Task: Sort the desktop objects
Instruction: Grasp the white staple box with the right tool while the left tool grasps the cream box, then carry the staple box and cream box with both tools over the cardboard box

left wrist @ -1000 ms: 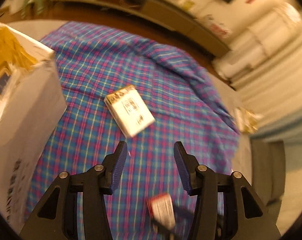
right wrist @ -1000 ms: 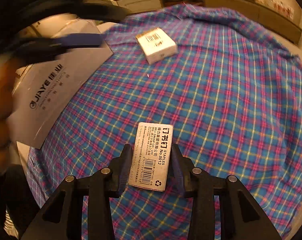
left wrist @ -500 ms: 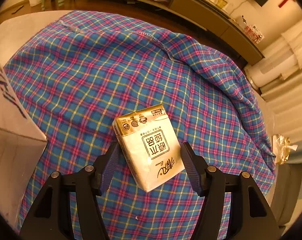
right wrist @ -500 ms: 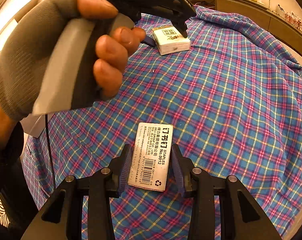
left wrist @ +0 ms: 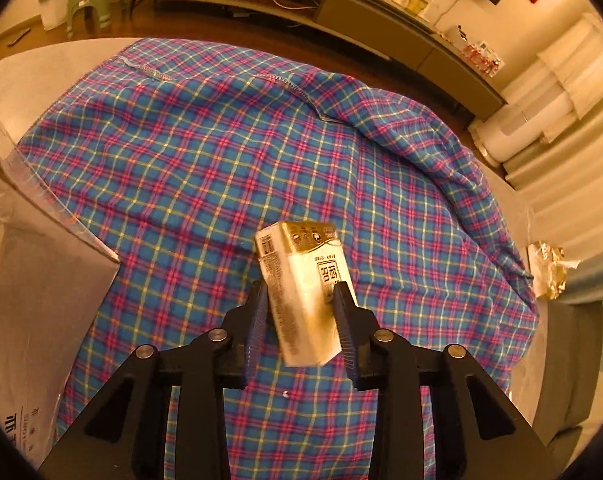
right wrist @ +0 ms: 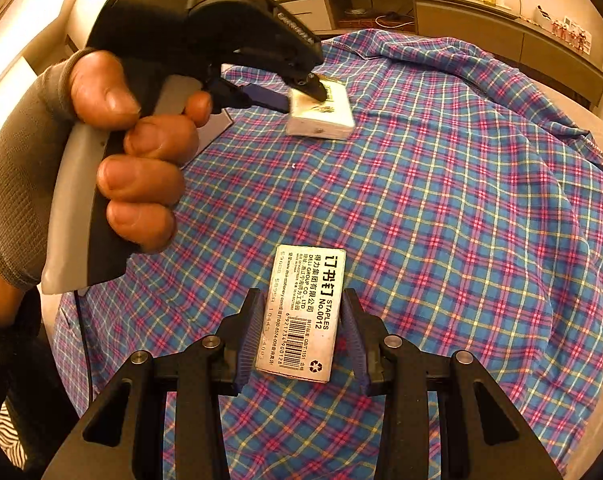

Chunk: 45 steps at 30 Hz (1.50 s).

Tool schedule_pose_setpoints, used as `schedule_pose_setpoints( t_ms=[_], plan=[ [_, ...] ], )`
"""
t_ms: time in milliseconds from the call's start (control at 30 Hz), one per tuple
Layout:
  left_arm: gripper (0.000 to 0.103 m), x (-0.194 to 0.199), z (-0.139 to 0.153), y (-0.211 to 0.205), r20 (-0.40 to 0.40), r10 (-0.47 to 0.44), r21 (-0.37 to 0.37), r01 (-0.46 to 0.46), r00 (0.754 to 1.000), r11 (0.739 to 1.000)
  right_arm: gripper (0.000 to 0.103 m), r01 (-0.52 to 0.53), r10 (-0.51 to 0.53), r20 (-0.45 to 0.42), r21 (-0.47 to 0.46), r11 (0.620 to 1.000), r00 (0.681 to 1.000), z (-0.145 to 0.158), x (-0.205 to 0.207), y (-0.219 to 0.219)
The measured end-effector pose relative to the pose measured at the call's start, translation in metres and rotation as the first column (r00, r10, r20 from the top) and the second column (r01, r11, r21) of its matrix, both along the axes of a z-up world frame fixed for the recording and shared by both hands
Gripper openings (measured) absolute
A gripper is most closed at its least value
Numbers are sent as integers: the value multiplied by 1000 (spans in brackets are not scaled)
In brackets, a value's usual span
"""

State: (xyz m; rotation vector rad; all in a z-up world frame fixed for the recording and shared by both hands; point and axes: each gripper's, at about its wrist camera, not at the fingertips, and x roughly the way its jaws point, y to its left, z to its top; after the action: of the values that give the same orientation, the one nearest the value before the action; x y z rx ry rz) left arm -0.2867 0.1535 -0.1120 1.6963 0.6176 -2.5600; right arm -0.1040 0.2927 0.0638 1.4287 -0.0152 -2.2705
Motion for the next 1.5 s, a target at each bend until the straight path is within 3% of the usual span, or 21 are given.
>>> schedule_pose_setpoints(
  t_ms=[67, 267, 400, 467, 500, 733, 1167, 1500],
  plan=[
    [46, -4, 0, 3, 9, 11, 4, -11, 1000, 1000, 41, -3, 3, -3, 0, 1000, 1000, 1, 2, -2],
    [46, -13, 4, 20, -22, -13, 24, 14, 1000, 1000, 41, -2, 2, 0, 3, 1000, 1000, 1, 3, 2],
    [47, -24, -10, 35, 11, -47, 3, 47, 999, 999, 41, 13, -13, 12, 2, 1000, 1000, -4, -4, 9],
    [43, -26, -17, 41, 11, -62, -33, 62, 998, 997, 41, 22, -22, 16, 1, 1000, 1000, -6, -6, 12],
    [28, -26, -19, 43, 6, -72, -44, 72, 997, 996, 41, 25, -25, 16, 1, 1000, 1000, -6, -7, 14],
    [24, -10, -5, 50, -40, -118, -76, 115, 992, 990, 41, 46, -46, 12, -3, 999, 999, -4, -8, 20],
    [24, 96, 59, 26, -167, -160, -183, 129, 973, 975, 41, 48, -47, -69, 23, 999, 997, 18, 18, -10],
    [24, 174, 94, -7, -256, -173, -180, 129, 951, 975, 41, 30, -21, -159, 51, 998, 987, 41, 69, -47]
  ],
)
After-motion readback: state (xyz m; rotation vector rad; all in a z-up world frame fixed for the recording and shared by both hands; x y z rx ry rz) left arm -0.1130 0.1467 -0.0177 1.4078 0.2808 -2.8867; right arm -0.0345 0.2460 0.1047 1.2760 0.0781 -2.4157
